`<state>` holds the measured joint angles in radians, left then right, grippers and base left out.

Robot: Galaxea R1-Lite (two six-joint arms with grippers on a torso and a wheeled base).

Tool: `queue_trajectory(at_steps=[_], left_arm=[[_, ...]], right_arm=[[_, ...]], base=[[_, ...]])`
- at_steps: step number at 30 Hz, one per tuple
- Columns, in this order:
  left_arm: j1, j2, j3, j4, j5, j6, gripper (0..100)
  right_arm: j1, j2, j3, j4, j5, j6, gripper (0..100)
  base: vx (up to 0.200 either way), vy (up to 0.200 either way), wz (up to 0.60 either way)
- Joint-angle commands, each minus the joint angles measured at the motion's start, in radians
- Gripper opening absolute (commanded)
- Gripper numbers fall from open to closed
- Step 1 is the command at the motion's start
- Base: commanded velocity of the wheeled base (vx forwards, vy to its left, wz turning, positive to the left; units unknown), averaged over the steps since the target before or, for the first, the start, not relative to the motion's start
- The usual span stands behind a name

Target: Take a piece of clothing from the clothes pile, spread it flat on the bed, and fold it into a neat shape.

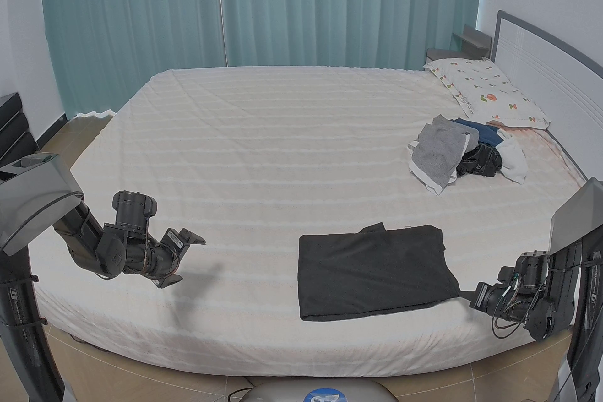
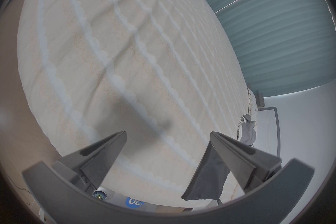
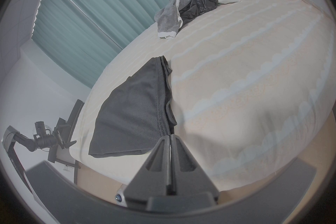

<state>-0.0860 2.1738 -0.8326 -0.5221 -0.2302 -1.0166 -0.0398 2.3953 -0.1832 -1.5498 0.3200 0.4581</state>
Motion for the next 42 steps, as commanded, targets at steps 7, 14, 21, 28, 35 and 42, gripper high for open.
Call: queue_trajectory(at_steps=[7,14,21,28,35,42], left_arm=[[0.0,0.001,0.0,0.001,-0.001,0.0,100],[0.0,0.001,0.0,0.001,-0.001,0.0,100],[0.0,0.001,0.0,0.001,0.0,0.0,100],[0.0,0.0,-0.002,-0.001,0.0,-0.002,100],[0.002,-0.003,0.006,-0.002,-0.001,0.003,100],[0.0,0.0,0.004,-0.001,0.0,0.004,100]], right_arm=[[-0.005,0.015,0.002,0.002,-0.001,-0.015,0],[-0.012,0.018,0.005,0.004,0.001,-0.036,0],[-0.017,0.028,0.005,0.007,-0.001,-0.059,100],[-0.031,-0.007,-0.016,-0.01,0.008,-0.007,100],[-0.028,-0.031,-0.122,-0.007,0.008,0.218,100],[-0.015,0.035,-0.233,-0.001,0.008,0.264,100]], base=[[0.0,0.0,0.0],[0.0,0.0,0.0],[0.0,0.0,0.0],[0.0,0.0,0.0],[0.114,0.0,0.0],[0.2,0.0,0.0]])
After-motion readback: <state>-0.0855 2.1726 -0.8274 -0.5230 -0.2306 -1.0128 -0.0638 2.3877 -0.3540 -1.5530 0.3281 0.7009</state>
